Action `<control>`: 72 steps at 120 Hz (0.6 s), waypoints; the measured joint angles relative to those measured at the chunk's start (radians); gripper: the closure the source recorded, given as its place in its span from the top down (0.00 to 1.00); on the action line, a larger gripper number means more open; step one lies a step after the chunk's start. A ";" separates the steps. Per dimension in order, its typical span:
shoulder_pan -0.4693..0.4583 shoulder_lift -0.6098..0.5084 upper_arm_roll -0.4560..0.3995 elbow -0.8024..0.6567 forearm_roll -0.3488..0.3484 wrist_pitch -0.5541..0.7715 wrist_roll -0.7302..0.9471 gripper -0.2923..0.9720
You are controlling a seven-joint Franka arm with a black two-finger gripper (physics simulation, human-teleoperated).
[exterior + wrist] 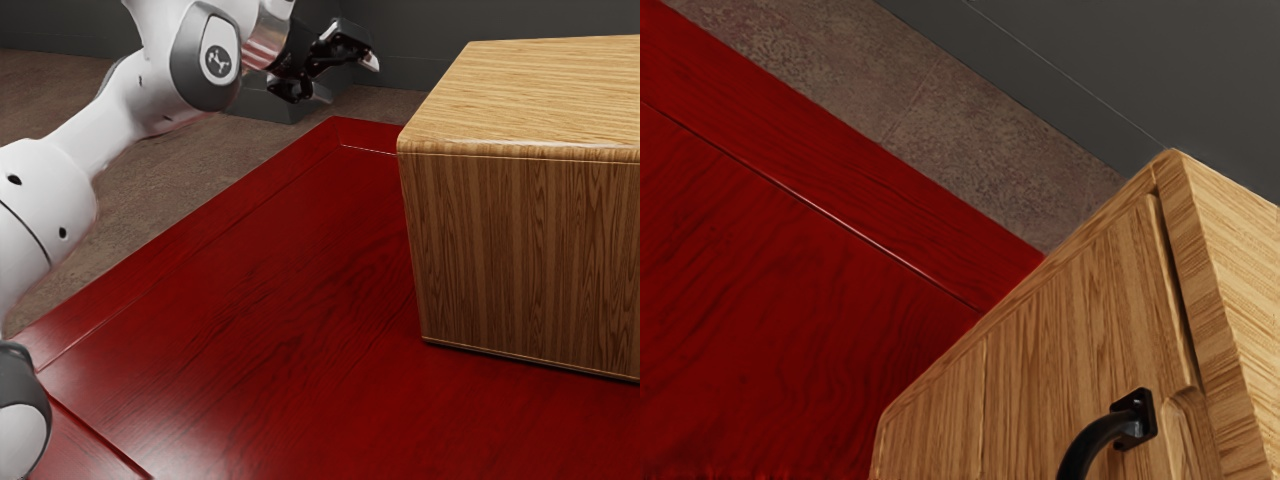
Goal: Pull the drawer handle with one arm to open the drawer
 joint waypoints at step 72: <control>-0.042 0.046 -0.021 0.000 0.063 -0.069 -0.251 0.75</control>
